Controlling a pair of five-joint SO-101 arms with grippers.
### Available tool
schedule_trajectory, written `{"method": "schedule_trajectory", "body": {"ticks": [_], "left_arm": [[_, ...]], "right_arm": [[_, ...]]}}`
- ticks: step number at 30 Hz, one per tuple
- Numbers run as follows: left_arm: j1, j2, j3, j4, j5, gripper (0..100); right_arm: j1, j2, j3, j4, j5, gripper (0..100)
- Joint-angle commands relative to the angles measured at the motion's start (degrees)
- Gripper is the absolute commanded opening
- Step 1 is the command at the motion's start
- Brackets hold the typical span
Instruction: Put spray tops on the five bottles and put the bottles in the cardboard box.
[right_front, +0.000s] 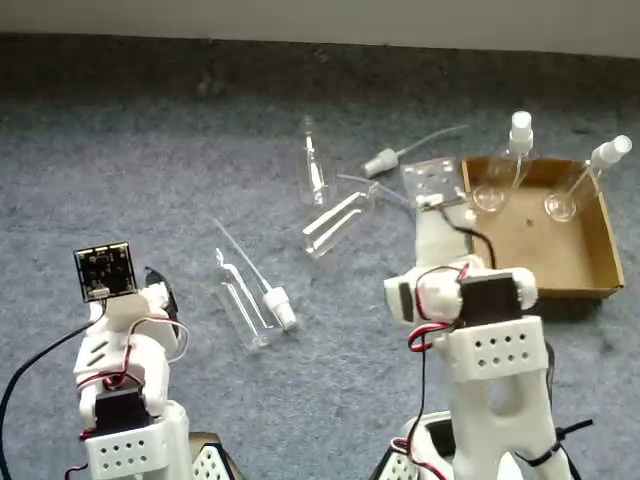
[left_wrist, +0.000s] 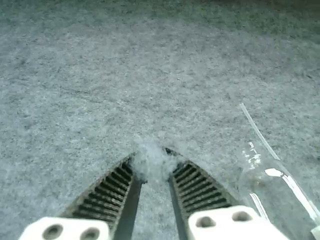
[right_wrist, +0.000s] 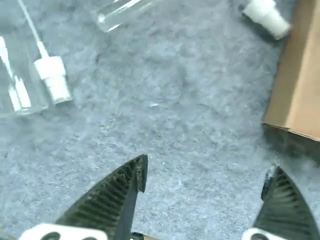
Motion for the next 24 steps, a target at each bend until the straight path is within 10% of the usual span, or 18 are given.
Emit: {"method": "schedule_trajectory", "body": {"ticks": [1, 24], "left_arm": [[-1.2, -0.7, 0.0, -4.2, 0.1, 1], [-1.9, -0.7, 0.1, -4.7, -0.1, 1]], "right_arm": [[-9.0, -1.2, 0.2, 0.2, 0.0, 33.0], [-21.1, 14.5, -7.3, -19.7, -5.2, 33.0]]}}
